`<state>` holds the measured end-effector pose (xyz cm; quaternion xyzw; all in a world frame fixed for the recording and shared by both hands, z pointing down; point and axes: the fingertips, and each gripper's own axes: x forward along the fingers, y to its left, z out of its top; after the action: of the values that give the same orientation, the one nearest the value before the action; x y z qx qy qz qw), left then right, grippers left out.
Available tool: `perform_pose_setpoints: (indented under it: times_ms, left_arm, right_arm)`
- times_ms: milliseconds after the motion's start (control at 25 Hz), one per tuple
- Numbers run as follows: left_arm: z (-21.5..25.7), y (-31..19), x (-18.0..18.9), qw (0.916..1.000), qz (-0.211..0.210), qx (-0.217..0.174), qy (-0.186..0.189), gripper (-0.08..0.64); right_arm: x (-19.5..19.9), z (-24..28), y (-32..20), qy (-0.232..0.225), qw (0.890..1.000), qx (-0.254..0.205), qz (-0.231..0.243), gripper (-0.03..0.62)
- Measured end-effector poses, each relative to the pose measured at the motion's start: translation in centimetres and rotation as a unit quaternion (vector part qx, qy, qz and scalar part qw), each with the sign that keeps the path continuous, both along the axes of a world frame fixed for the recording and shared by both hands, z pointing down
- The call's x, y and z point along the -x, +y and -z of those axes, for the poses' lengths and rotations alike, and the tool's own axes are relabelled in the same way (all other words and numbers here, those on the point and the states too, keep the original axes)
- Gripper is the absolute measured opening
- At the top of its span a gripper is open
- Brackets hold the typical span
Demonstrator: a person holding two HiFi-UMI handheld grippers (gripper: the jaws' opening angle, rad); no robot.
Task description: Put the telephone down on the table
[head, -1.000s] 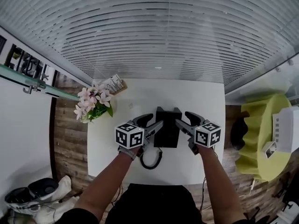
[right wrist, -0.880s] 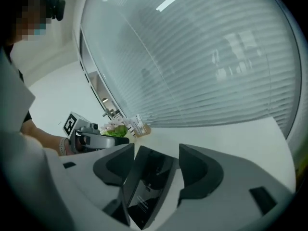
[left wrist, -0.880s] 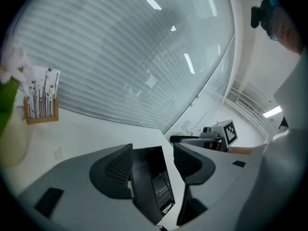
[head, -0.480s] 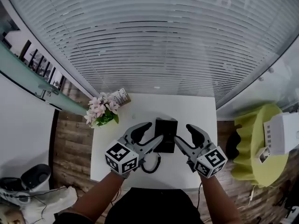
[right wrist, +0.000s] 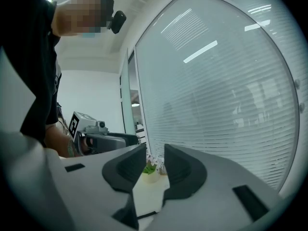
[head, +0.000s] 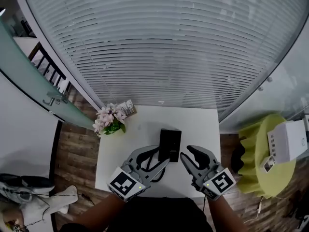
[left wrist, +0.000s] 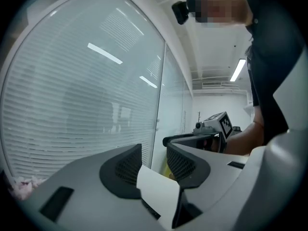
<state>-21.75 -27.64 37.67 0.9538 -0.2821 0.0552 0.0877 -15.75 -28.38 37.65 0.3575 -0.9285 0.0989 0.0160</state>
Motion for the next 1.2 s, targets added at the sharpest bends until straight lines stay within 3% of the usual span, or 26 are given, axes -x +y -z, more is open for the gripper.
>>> perform_pose_setpoints:
  times_ms: [80,280,760,1200]
  left_arm:
    - [0.1,0.3,-0.2,0.9999,0.001,-0.011,-0.004,0.128]
    - [0.5,0.1,-0.3,0.9996,0.014,-0.024,0.005,0.016]
    - [0.7,0.2,-0.7,0.9995,0.013,-0.007,0.027,0.009]
    - [0.6,0.1,-1.2,0.9997,0.008,-0.009,0.021,0.009]
  right_arm:
    - [0.0,0.7,0.4,-0.004,1.0,-0.013,-0.004,0.065]
    - [0.7,1.7,1.1,0.003,0.999,-0.04,0.002,0.031]
    - [1.4,1.5,1.3,0.019,0.999,-0.043,0.002,0.023]
    - [1.4,1.0,0.9,0.033,0.999,-0.032,0.001,0.023]
